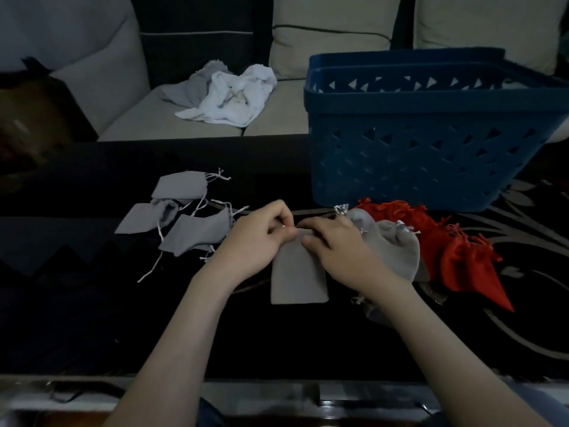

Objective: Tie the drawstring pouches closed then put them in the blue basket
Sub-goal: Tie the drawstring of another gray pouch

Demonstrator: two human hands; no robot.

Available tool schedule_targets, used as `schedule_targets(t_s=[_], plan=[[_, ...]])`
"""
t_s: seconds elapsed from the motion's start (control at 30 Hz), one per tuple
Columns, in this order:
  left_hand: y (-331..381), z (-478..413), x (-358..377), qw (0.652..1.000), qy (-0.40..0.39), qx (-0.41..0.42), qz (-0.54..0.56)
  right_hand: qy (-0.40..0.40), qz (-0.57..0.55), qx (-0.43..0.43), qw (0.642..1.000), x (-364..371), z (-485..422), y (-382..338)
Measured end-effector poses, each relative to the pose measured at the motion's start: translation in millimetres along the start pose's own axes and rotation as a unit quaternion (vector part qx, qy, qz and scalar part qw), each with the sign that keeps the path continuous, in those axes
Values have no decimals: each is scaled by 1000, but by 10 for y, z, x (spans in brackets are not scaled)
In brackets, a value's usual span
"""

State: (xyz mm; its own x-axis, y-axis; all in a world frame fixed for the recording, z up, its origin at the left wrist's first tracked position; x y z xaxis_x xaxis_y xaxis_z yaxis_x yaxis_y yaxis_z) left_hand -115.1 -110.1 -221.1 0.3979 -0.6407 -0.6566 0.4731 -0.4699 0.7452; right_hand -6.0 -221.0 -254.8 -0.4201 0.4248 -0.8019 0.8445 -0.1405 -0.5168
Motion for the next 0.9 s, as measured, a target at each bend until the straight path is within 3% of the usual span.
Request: schedule_targets(t_s=[0.27, 0.43, 0.63, 0.73, 0.8, 0.87, 0.9], plan=[[-102, 92, -167, 998, 36, -39, 42, 71, -211, 60, 973, -166, 49, 29], [-212, 122, -229, 995, 54, -66, -51, 82, -204, 41, 975, -184, 41, 41], [-297, 180, -279, 992, 63, -101, -29, 80, -181, 6, 980, -147, 31, 48], [-316, 161, -311, 983, 68, -162, 50, 88, -161, 13, 983, -123, 37, 62], [-313, 136, -319, 961, 55, -216, 167, 83, -130, 20, 988, -107, 36, 38], [-277, 118, -323, 902, 10, -235, 361, 75, -99, 10, 992, -91, 33, 21], [-253, 120, -341, 853, -13, -230, 467, 71, -87, 3, 994, -85, 34, 23]])
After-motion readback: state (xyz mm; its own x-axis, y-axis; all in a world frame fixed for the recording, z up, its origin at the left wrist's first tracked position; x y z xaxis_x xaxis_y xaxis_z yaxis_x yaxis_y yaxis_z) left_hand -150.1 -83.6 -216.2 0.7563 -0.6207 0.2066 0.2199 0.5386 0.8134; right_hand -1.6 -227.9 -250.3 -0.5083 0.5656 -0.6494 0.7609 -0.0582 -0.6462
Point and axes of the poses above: each hand's wrist, its own z-axis away from the middle knuckle, its own x-axis out of the palm, y = z × x, the point moved 1 cm from there along -z, towards the middle knuckle, and after that the axes turned 13 degrees about -x, right-handed, at the moved point
